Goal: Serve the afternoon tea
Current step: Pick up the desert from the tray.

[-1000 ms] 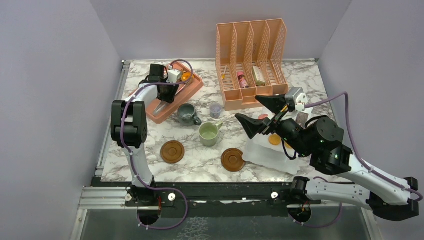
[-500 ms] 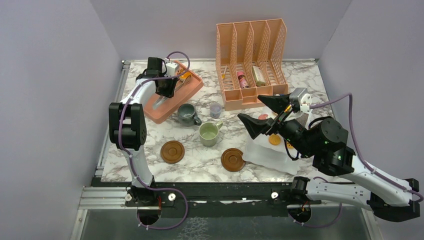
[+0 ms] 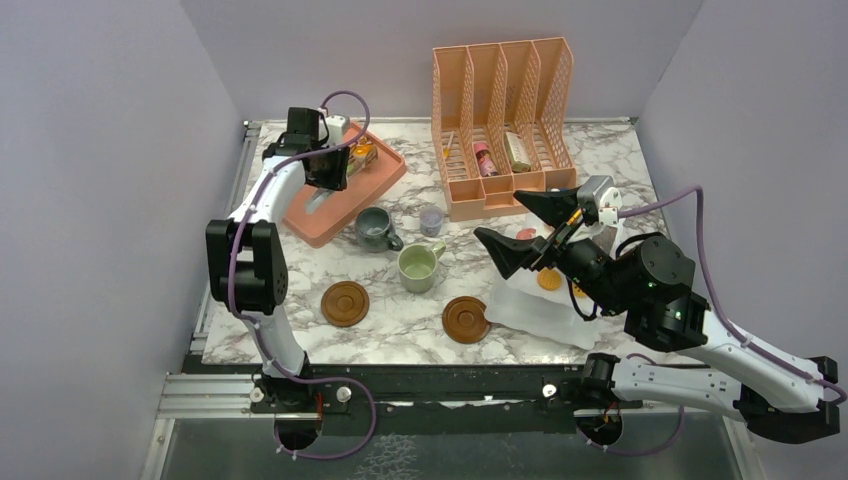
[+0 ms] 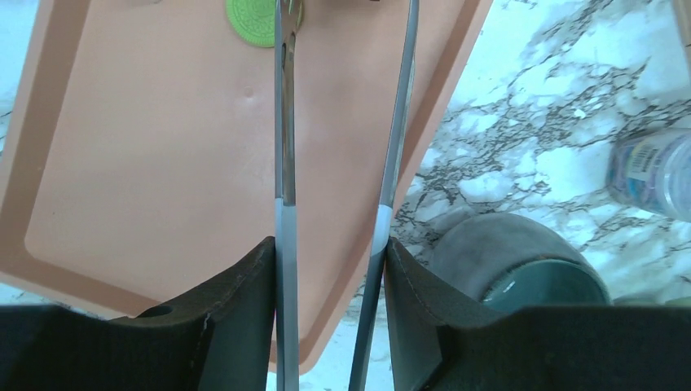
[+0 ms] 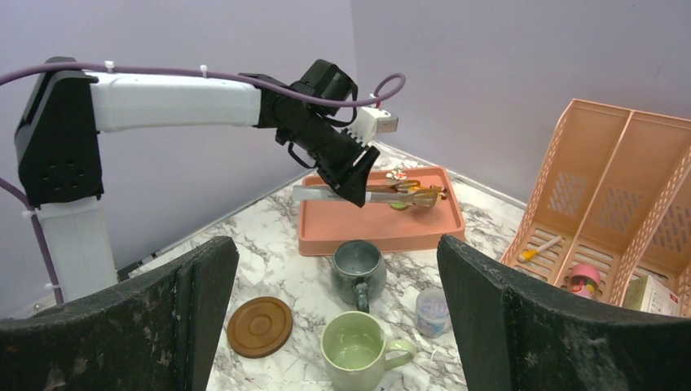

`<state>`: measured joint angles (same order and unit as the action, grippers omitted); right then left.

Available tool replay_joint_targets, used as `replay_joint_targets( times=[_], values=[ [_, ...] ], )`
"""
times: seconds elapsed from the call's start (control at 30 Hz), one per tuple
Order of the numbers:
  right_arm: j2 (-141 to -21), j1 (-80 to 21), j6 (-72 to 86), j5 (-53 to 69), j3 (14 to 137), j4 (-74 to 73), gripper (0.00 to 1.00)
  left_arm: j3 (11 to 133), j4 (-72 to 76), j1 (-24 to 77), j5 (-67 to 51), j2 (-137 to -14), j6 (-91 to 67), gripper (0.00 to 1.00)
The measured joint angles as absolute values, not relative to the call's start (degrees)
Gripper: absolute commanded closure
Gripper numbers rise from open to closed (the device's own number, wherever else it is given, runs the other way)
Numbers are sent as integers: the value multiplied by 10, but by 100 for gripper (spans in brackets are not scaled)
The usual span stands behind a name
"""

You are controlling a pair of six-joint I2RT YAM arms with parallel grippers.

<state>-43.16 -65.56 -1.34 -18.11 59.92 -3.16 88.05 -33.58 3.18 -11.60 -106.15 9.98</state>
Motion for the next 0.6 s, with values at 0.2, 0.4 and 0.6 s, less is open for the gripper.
replay_joint_targets(
  times=[0.2, 0.4, 0.6],
  values=[
    [-432, -656, -14, -181, 599, -32, 2, 880, -350, 35, -118, -1011, 64, 71],
    [-428, -656, -14, -182, 600, -33, 2, 867, -356, 42, -138, -957, 20, 72],
    [-421, -656, -14, -187, 610, -42, 2, 843, -363, 83, -142, -907, -13, 72]
  ],
)
